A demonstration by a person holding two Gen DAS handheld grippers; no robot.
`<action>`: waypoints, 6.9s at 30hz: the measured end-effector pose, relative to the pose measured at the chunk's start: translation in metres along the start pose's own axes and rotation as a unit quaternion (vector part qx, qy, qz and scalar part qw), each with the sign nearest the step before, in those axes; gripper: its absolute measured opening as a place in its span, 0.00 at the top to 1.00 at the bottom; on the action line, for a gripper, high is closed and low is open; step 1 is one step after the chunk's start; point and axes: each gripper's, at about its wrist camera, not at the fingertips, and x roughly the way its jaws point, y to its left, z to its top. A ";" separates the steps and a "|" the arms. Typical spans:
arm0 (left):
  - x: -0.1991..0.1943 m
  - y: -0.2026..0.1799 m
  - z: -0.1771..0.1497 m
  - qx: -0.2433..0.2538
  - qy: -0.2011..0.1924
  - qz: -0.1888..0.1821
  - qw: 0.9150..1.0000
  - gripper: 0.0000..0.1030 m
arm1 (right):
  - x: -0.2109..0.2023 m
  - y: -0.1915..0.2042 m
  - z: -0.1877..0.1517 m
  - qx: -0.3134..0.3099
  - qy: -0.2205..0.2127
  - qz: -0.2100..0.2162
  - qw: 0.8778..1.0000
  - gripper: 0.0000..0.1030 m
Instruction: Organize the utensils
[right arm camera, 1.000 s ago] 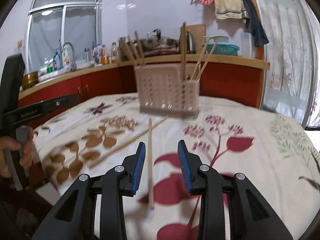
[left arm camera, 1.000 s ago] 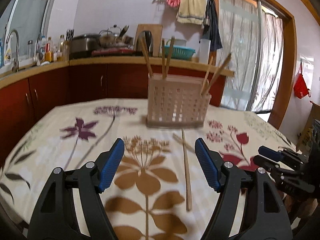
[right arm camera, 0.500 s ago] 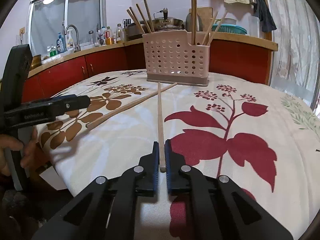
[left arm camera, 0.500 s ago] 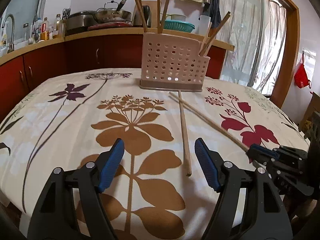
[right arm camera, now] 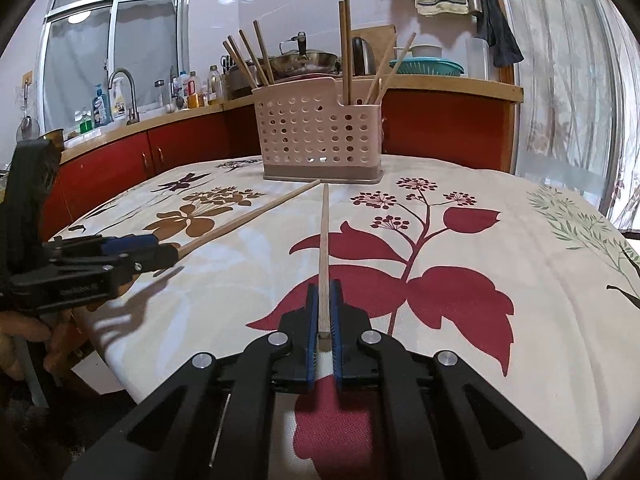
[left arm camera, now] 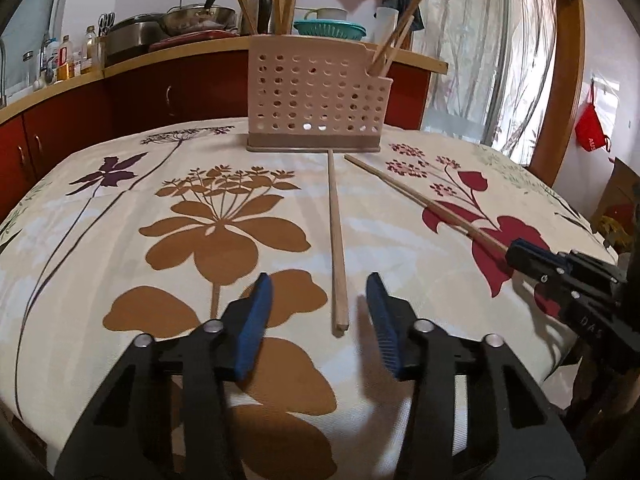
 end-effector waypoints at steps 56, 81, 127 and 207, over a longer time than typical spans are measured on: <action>-0.126 -0.005 0.102 0.056 -0.182 0.031 0.981 0.94 | -0.077 -0.021 0.129 0.042 -0.092 -0.001 0.995 0.94; -0.113 0.022 0.139 0.040 -0.188 0.029 0.981 0.94 | -0.040 -0.016 0.175 0.023 -0.105 -0.009 0.994 0.94; -0.059 -0.024 0.310 0.097 -0.316 -0.039 0.943 0.94 | 0.003 -0.045 0.309 -0.004 -0.227 0.008 0.974 0.94; -0.131 -0.001 0.149 0.002 -0.182 0.108 0.977 0.06 | -0.058 0.009 0.175 0.035 -0.097 -0.089 0.991 0.18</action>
